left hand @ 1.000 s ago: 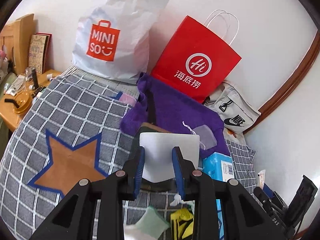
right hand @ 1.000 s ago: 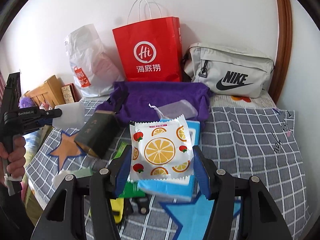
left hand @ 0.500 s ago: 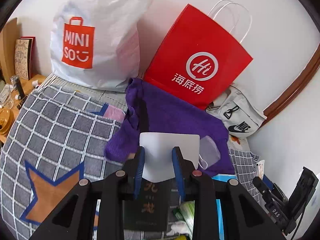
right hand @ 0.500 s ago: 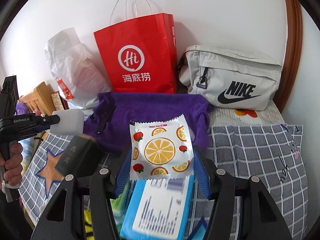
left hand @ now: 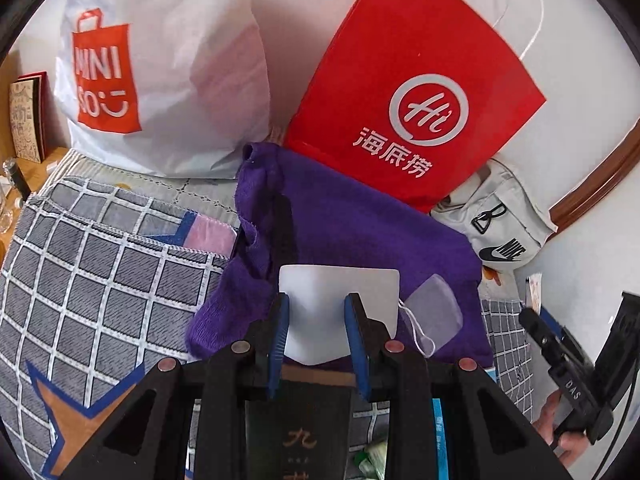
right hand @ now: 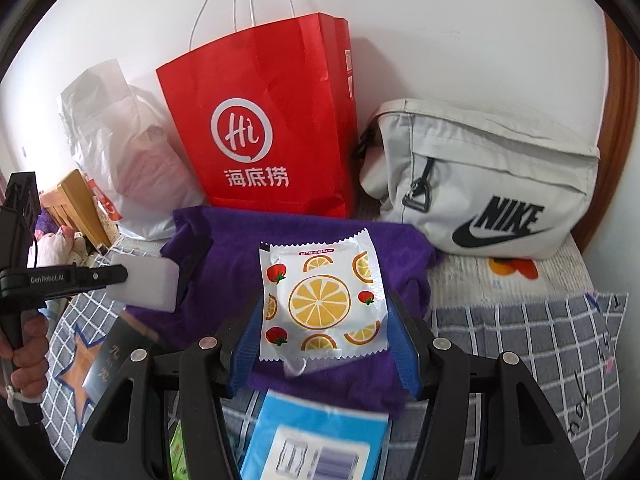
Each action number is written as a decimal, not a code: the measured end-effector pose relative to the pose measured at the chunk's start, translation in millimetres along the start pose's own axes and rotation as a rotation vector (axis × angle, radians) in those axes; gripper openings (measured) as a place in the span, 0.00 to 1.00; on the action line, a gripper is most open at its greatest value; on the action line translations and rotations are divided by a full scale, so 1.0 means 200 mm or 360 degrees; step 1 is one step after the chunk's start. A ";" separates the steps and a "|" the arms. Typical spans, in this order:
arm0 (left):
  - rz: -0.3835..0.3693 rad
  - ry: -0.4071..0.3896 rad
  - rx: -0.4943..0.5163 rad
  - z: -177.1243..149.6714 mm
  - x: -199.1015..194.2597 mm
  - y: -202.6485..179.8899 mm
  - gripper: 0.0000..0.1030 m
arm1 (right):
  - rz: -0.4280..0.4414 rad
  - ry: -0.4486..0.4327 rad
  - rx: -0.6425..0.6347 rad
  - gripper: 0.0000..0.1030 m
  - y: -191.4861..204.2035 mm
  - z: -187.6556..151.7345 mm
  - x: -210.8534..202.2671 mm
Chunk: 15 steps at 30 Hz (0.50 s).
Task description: Organize soft objects
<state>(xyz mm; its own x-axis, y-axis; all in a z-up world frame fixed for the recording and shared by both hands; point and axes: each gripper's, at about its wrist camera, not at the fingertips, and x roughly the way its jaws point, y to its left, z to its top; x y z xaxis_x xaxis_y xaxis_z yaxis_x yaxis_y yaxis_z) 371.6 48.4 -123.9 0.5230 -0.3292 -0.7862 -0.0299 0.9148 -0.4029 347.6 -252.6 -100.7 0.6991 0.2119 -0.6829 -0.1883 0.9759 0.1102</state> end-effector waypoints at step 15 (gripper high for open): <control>-0.0022 0.0112 0.0024 0.05 0.20 -0.01 0.27 | -0.0028 0.0111 -0.0057 0.56 -0.09 0.16 0.35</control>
<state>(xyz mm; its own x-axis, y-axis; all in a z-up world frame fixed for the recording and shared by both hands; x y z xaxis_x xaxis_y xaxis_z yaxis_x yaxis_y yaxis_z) 400.8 35.7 -149.7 0.4624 -0.3569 -0.8117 -0.0098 0.9133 -0.4072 423.0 -253.7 -127.2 0.6527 0.1897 -0.7334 -0.2022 0.9767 0.0726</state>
